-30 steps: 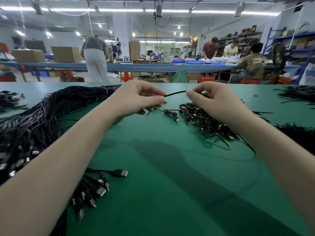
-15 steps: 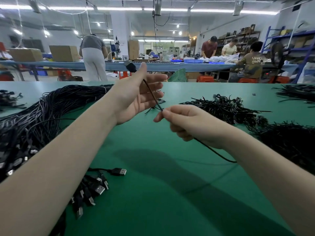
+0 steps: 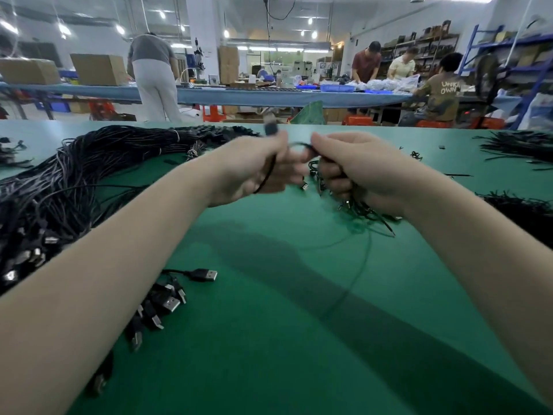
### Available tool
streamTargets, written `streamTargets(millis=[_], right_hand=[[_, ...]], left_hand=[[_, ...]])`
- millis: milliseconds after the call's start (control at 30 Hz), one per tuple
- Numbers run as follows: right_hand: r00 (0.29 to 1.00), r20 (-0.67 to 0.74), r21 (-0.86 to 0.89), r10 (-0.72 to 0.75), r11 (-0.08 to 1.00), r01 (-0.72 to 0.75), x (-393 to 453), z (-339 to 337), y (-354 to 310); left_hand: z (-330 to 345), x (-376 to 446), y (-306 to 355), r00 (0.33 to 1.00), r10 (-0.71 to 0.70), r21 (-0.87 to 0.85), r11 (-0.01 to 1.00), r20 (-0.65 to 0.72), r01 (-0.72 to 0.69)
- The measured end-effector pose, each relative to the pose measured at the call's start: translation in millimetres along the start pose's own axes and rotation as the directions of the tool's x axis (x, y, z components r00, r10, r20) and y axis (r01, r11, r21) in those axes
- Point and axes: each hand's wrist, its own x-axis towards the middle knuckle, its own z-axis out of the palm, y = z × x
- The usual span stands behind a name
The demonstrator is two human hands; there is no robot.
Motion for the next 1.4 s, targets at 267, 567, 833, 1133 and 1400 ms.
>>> streamTargets(millis=[267, 567, 833, 1133, 1400], right_hand=[[0.890, 0.365, -0.193, 0.275, 0.957, -0.217, -5, 8, 48], [0.997, 0.025, -0.043, -0.072, 0.996, 0.073, 1, 4, 1], [0.919, 0.352, -0.057, 0.177, 0.984, -0.168, -1, 17, 45], [0.953, -0.275, -0.387, -0.125, 0.922, 0.009, 5, -8, 11], [0.986, 0.155, -0.137, -0.053, 0.988, 0.075, -1, 28, 18]], left_hand=[[-34, -11, 19, 0.900, 0.389, -0.571, 0.792, 0.196, -0.217], [-10, 6, -1, 0.992, 0.051, 0.068, 0.996, 0.116, -0.059], [-23, -14, 26, 0.942, 0.335, -0.560, 0.783, 0.011, -0.272], [-14, -5, 1, 0.981, -0.054, 0.443, 0.896, 0.188, -0.036], [-10, -1, 10, 0.978, 0.209, -0.410, 0.890, -0.020, -0.199]])
